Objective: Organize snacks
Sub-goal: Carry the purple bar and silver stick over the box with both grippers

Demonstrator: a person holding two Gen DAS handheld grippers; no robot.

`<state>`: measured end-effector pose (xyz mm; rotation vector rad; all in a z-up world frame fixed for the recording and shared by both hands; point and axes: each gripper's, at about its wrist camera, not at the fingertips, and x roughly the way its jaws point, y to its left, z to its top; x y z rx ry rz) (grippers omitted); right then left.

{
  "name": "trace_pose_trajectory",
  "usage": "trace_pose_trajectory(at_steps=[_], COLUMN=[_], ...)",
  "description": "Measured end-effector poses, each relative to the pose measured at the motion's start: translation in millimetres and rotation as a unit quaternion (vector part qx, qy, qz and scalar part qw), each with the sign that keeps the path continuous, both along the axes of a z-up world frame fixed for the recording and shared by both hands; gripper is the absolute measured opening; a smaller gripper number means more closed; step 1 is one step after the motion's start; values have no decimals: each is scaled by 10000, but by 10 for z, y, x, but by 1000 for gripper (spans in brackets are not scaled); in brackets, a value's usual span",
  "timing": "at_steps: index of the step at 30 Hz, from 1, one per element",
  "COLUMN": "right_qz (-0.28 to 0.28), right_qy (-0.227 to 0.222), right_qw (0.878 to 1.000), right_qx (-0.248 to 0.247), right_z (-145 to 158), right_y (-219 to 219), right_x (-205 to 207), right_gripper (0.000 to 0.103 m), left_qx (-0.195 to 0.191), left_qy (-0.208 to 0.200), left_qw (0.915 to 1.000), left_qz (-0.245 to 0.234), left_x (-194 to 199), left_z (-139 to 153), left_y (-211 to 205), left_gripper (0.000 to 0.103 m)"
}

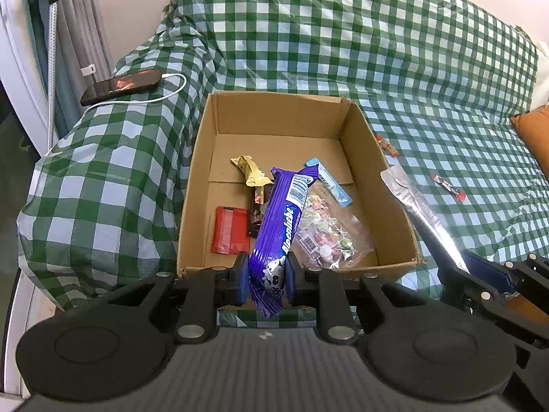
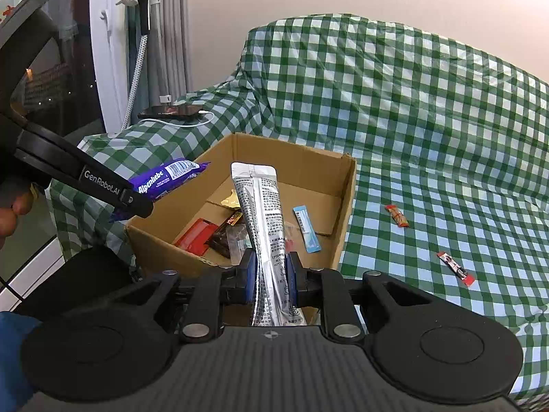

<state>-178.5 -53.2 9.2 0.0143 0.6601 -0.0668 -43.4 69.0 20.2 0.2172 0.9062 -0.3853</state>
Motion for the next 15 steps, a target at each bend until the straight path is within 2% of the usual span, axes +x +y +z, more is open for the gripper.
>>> trace_pose_trajectory(at_steps=[15], right_qz=[-46], right_qy=[194], right_qw=[9998], right_qx=[6], right_z=[-67], right_y=[-73], right_x=[246], right_gripper=[21], left_qx=[5], left_qy=[154], left_qw=[9998], left_qz=[90], left_x=[191], left_z=[-93], left_y=[-13], left_gripper=[23])
